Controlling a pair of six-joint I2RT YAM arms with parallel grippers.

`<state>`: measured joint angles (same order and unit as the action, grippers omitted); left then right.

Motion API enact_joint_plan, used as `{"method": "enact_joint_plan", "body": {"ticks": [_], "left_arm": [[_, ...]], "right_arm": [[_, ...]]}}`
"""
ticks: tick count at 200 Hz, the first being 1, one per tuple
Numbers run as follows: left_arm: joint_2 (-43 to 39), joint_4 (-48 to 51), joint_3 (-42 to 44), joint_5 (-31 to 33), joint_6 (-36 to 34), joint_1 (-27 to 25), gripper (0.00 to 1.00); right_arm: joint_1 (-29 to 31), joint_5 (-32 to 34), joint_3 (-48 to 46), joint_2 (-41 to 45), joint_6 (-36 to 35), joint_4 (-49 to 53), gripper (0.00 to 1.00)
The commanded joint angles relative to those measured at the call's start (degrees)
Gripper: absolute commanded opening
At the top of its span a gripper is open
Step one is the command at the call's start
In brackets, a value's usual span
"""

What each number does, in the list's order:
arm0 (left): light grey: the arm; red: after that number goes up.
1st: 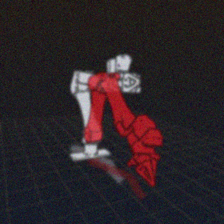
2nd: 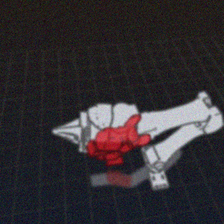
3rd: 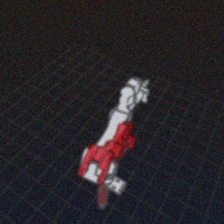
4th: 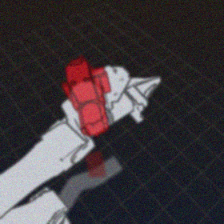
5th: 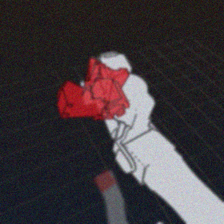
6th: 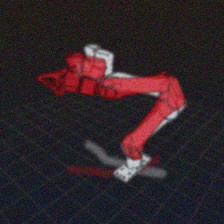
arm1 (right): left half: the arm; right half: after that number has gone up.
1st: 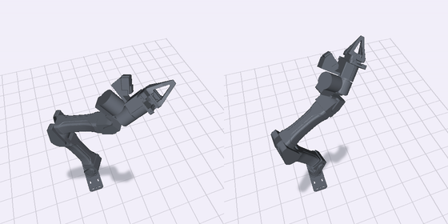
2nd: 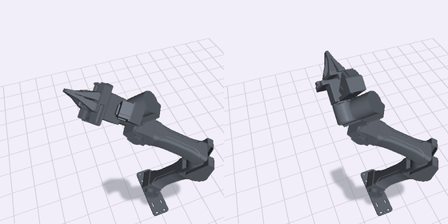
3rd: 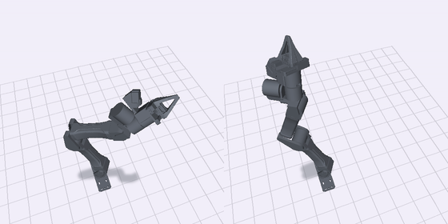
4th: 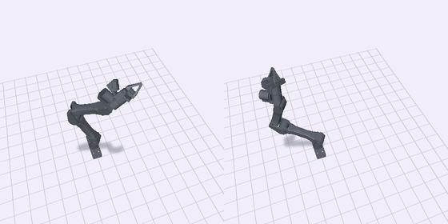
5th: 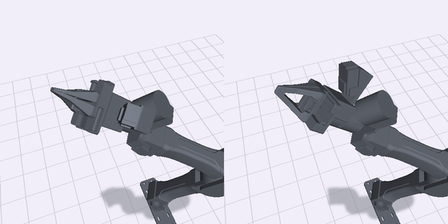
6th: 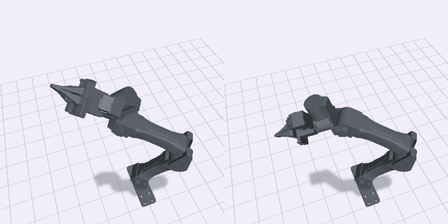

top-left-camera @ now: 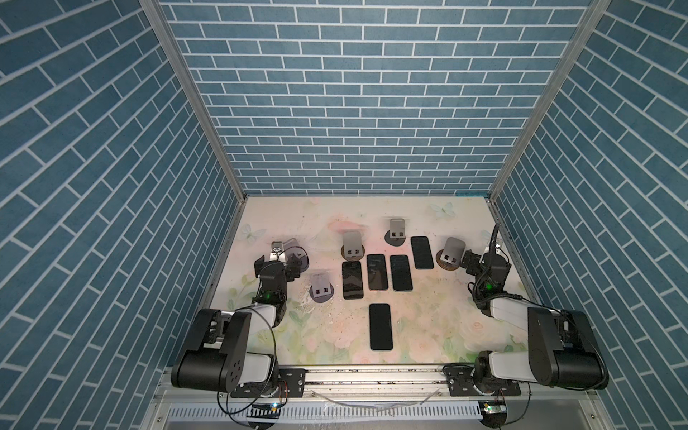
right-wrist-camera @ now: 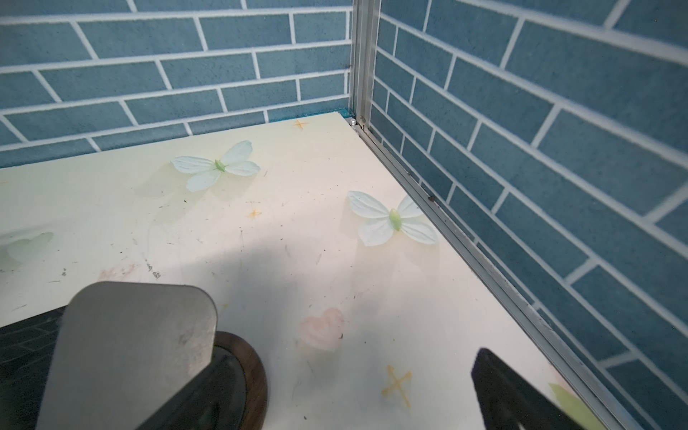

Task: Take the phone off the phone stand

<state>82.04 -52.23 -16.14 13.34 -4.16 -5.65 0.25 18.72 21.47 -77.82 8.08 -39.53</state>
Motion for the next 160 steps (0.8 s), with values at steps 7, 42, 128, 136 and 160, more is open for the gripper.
{"method": "enact_joint_plan", "body": {"ticks": [7,42,128,136,160], "left_arm": [[5.9,-9.9,0.2,-2.2,-0.5,1.3,1.00],[5.8,-3.2,-3.2,1.1,1.2,1.7,1.00],[5.9,-0.8,-4.5,3.5,2.0,1.6,1.00],[5.9,-0.9,-4.5,3.5,2.0,1.6,1.00],[5.9,-0.9,-4.5,3.5,2.0,1.6,1.00]], "right_arm": [[-0.2,0.3,2.2,-0.3,0.3,3.2,0.99],[-0.1,-0.9,2.2,0.2,1.2,4.5,0.99],[0.0,-6.5,-0.8,0.9,-3.2,-2.9,0.99],[-0.1,-5.0,-3.9,-0.1,-4.1,-11.1,0.99],[-0.7,-9.0,-6.2,-10.6,-4.9,-24.3,0.99]]}}
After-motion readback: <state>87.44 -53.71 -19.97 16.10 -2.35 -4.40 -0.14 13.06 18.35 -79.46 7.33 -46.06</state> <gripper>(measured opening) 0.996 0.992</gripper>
